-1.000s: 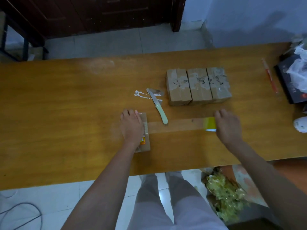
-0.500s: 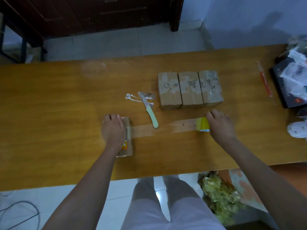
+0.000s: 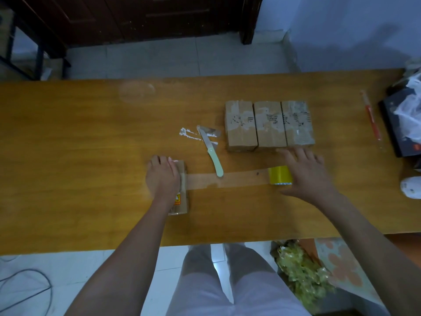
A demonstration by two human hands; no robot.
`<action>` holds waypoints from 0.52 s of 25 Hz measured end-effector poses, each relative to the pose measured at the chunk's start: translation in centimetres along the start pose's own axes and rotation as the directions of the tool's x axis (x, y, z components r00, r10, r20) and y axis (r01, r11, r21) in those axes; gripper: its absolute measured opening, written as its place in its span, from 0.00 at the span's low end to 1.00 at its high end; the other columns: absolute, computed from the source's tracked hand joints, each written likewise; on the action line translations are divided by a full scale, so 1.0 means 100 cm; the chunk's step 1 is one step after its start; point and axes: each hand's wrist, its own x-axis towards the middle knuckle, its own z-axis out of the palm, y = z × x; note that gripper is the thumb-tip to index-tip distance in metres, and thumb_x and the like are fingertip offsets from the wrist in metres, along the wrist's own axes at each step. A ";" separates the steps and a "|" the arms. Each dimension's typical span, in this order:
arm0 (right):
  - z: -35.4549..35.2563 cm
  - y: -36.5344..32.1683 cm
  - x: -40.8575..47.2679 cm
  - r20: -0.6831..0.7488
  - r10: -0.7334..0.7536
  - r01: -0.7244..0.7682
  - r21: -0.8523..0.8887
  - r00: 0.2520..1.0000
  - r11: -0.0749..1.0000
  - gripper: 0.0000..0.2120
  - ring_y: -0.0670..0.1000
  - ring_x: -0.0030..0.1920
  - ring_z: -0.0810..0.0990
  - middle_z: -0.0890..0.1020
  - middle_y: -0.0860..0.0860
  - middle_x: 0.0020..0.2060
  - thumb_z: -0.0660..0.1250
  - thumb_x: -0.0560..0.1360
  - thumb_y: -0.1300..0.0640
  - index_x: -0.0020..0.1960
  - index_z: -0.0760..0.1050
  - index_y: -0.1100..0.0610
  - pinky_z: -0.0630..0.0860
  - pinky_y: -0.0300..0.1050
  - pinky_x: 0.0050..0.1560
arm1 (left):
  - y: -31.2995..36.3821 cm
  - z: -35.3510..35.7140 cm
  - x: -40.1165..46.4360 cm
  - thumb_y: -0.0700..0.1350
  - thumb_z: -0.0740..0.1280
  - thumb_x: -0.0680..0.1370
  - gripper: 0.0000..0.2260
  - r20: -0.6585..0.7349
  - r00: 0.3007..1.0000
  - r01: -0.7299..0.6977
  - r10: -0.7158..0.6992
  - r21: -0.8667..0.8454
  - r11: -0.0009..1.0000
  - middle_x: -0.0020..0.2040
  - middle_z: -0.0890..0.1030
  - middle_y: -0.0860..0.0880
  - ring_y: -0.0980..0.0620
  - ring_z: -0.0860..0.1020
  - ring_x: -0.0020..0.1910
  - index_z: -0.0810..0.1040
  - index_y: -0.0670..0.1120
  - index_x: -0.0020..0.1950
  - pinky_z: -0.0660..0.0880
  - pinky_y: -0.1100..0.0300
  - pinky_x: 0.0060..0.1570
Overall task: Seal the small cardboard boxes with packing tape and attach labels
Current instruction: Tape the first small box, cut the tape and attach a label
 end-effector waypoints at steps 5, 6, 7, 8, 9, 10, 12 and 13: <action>-0.013 -0.126 0.067 -0.041 -0.016 0.025 0.228 0.999 0.973 0.11 0.52 0.39 0.77 0.77 0.50 0.43 0.62 0.79 0.49 0.53 0.76 0.56 0.73 0.45 0.35 | -0.001 -0.003 0.000 0.44 0.52 0.84 0.17 0.012 1.000 -0.013 0.013 -0.001 1.000 0.49 0.76 0.38 0.39 0.74 0.49 0.77 0.36 0.50 0.70 0.48 0.50; -0.006 -0.154 0.082 0.045 -0.020 0.011 0.182 0.999 0.983 0.09 0.53 0.41 0.78 0.79 0.51 0.45 0.60 0.80 0.54 0.55 0.76 0.57 0.71 0.44 0.35 | -0.001 -0.004 0.001 0.45 0.52 0.84 0.17 0.022 1.000 -0.005 0.005 -0.003 1.000 0.50 0.76 0.38 0.40 0.73 0.49 0.77 0.36 0.50 0.70 0.49 0.50; 0.002 -0.175 0.094 0.098 -0.019 0.005 0.141 0.995 0.990 0.10 0.54 0.45 0.80 0.79 0.53 0.50 0.59 0.80 0.60 0.58 0.74 0.59 0.70 0.45 0.36 | -0.001 -0.004 0.001 0.45 0.51 0.84 0.17 0.027 1.000 0.000 0.000 -0.007 1.000 0.50 0.76 0.39 0.41 0.73 0.49 0.77 0.37 0.50 0.70 0.49 0.50; 0.009 -0.188 0.105 0.111 -0.013 0.000 0.119 0.994 0.993 0.12 0.55 0.49 0.81 0.79 0.55 0.53 0.57 0.79 0.65 0.61 0.72 0.61 0.70 0.46 0.37 | -0.002 -0.004 0.000 0.46 0.51 0.83 0.17 0.025 1.000 0.002 -0.002 -0.008 1.000 0.50 0.76 0.40 0.41 0.73 0.49 0.77 0.38 0.50 0.70 0.50 0.49; 0.014 -0.195 0.116 0.095 -0.002 -0.009 0.124 0.995 0.992 0.14 0.56 0.51 0.81 0.78 0.57 0.56 0.56 0.78 0.68 0.62 0.70 0.63 0.71 0.47 0.38 | -0.002 -0.003 0.000 0.46 0.51 0.83 0.17 0.017 1.000 0.001 -0.001 -0.006 1.000 0.50 0.76 0.40 0.42 0.73 0.49 0.77 0.38 0.50 0.70 0.50 0.48; 0.014 -0.198 0.126 0.064 0.015 -0.024 0.149 0.998 0.989 0.15 0.58 0.52 0.81 0.78 0.58 0.57 0.55 0.78 0.69 0.63 0.70 0.64 0.72 0.48 0.39 | -0.003 -0.002 0.000 0.46 0.52 0.83 0.17 0.011 1.000 0.001 0.000 -0.005 1.000 0.50 0.76 0.41 0.42 0.73 0.49 0.77 0.39 0.50 0.70 0.50 0.48; 0.002 -0.200 0.141 -0.037 0.039 -0.031 0.209 0.999 0.978 0.14 0.59 0.52 0.80 0.77 0.59 0.57 0.54 0.79 0.67 0.63 0.69 0.64 0.75 0.50 0.43 | -0.003 0.000 0.001 0.46 0.52 0.83 0.16 0.010 1.000 0.007 -0.006 -0.014 1.000 0.49 0.76 0.41 0.42 0.73 0.48 0.77 0.39 0.49 0.70 0.50 0.47; -0.008 -0.200 0.147 -0.115 0.048 -0.020 0.238 0.992 0.971 0.13 0.59 0.51 0.81 0.76 0.58 0.57 0.55 0.80 0.64 0.62 0.70 0.63 0.76 0.50 0.44 | -0.003 0.000 0.001 0.46 0.52 0.83 0.16 0.011 1.000 0.010 -0.010 -0.020 1.000 0.50 0.76 0.40 0.42 0.73 0.49 0.77 0.39 0.49 0.70 0.50 0.47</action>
